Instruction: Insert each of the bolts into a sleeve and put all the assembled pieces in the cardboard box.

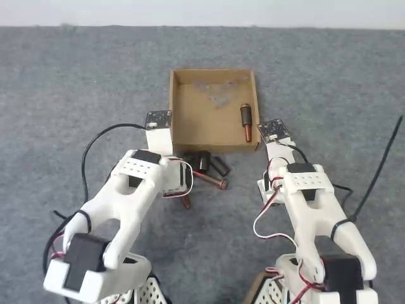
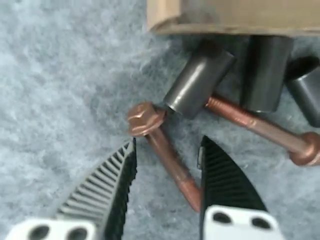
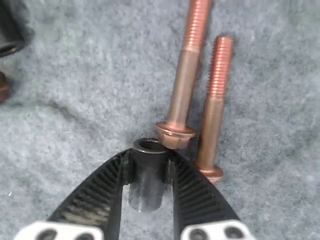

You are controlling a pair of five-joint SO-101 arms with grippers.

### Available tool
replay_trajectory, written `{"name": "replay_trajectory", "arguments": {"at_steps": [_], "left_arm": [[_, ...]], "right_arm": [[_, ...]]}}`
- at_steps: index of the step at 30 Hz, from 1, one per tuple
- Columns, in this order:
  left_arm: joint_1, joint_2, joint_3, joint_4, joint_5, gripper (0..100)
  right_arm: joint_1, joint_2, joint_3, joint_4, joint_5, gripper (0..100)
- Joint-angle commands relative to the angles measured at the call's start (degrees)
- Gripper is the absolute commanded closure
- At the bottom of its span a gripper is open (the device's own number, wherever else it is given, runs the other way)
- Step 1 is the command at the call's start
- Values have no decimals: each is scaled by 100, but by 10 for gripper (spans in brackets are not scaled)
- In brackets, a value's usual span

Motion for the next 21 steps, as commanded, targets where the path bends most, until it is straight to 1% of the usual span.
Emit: {"name": "replay_trajectory", "arguments": {"at_steps": [1,3,5,7,8,10,13,18,21], "left_arm": [[-44,-44,-286,18,26,813],[-35,-44,-295,9,18,833],[-35,-44,-295,-44,-9,897],[-35,-44,-312,-70,-229,985],[-35,-9,-347,-62,-325,995],[-35,0,-365,-53,-404,973],[-35,0,-365,-53,-422,977],[-35,-53,-312,-44,-1020,977],[-70,-53,-321,-62,-1046,976]], "right_arm": [[66,-22,-97,-101,-26,992],[66,-22,-97,-92,-18,992],[66,-22,-97,-92,-18,992],[66,-22,-88,-92,-18,992],[66,-22,-88,-84,-18,992],[66,-22,-88,-84,-18,992],[66,-22,-88,-75,-18,992],[66,-22,-88,-75,-26,992],[66,-22,-88,-75,-26,992]]}}
